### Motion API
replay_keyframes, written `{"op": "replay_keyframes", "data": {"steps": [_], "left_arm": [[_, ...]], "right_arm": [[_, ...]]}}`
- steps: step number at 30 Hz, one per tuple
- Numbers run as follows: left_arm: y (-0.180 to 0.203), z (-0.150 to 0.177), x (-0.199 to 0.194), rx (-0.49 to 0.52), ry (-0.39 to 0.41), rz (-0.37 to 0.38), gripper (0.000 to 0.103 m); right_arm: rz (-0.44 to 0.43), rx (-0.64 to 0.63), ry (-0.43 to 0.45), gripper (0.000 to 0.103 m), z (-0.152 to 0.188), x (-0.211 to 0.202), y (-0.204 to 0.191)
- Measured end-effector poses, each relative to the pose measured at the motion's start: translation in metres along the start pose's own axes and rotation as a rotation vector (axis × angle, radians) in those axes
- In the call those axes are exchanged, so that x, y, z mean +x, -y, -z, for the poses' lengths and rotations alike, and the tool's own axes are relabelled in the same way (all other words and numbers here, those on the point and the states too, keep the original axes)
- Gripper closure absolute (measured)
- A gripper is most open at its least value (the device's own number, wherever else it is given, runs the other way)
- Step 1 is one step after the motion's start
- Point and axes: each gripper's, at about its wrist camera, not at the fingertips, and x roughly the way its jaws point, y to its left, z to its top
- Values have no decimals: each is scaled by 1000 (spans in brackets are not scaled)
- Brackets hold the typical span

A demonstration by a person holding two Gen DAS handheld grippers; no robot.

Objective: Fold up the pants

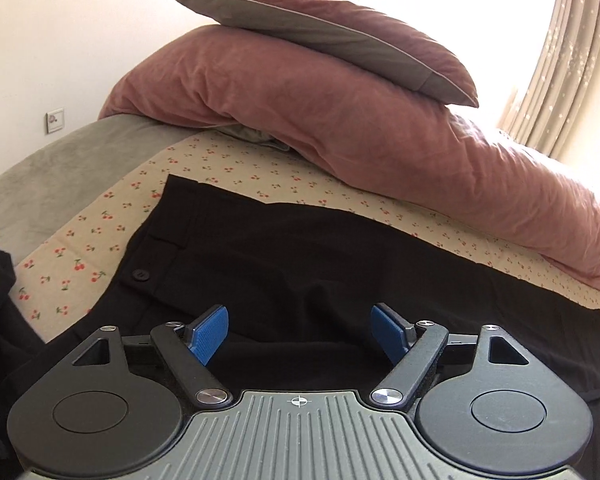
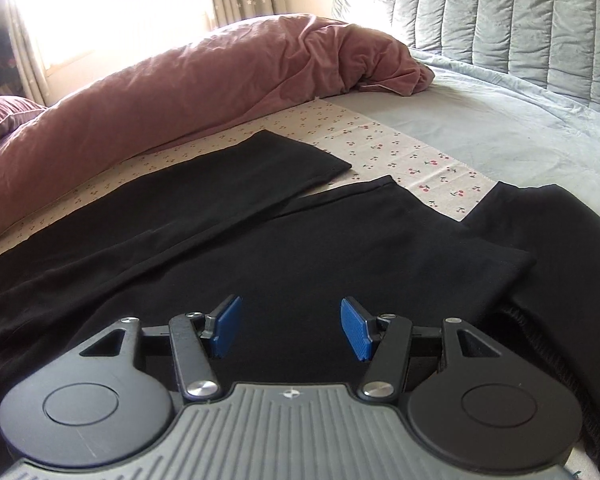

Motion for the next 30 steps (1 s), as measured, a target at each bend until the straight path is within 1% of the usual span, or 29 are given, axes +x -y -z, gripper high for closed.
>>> {"op": "replay_keyframes", "data": {"steps": [2, 4, 5, 7, 8, 9, 10, 11, 13, 14, 16, 17, 18, 20, 21, 23, 25, 28, 29, 30], "left_arm": [[7, 1, 23, 16, -18, 10, 19], [7, 12, 50, -9, -45, 6, 19], [5, 22, 66, -20, -85, -5, 19], [-1, 41, 95, -13, -181, -36, 21], [1, 48, 94, 38, -140, -49, 19], [7, 51, 92, 102, -121, -65, 19], [10, 52, 91, 137, -127, -75, 19], [9, 52, 90, 134, -124, -68, 18], [4, 52, 90, 100, -129, -47, 16], [1, 51, 89, 87, -126, -42, 16], [-2, 49, 88, 63, -119, -32, 16], [-3, 50, 87, 55, -118, -25, 17], [-4, 50, 86, 53, -116, -21, 17], [-3, 46, 88, 53, -111, -20, 17], [-4, 45, 89, 52, -108, -23, 17], [-7, 43, 91, 53, -102, -30, 17], [-11, 43, 92, 52, -95, -36, 17], [-14, 42, 92, 40, -93, -37, 17], [-14, 41, 93, 40, -92, -41, 17], [-12, 42, 94, 48, -90, -49, 17]], "right_arm": [[-19, -38, -13, 49, 3, 3, -11], [-32, -62, -26, 46, 6, 5, -16], [-39, -70, -34, 45, 8, 8, -21], [-42, -81, -53, 44, 8, 13, -23], [-37, -92, -62, 44, 6, 18, -25], [-32, -104, -64, 44, 3, 22, -26], [-24, -122, -56, 44, -3, 24, -26], [-22, -132, -44, 44, -10, 27, -26], [-32, -141, -14, 39, -33, 37, -21], [-44, -133, -4, 35, -51, 48, -15], [-50, -98, -12, 35, -79, 71, -1], [-34, -80, -37, 38, -95, 88, 6], [0, -80, -58, 44, -108, 105, 10], [73, -128, -77, 48, -129, 140, 11], [99, -171, -93, 48, -137, 161, 6], [114, -240, -129, 48, -149, 196, -3], [141, -286, -137, 48, -161, 225, -12], [151, -271, -132, 48, -175, 257, -17], [144, -258, -144, 58, -177, 267, -17], [123, -252, -137, 88, -177, 271, -17]]}}
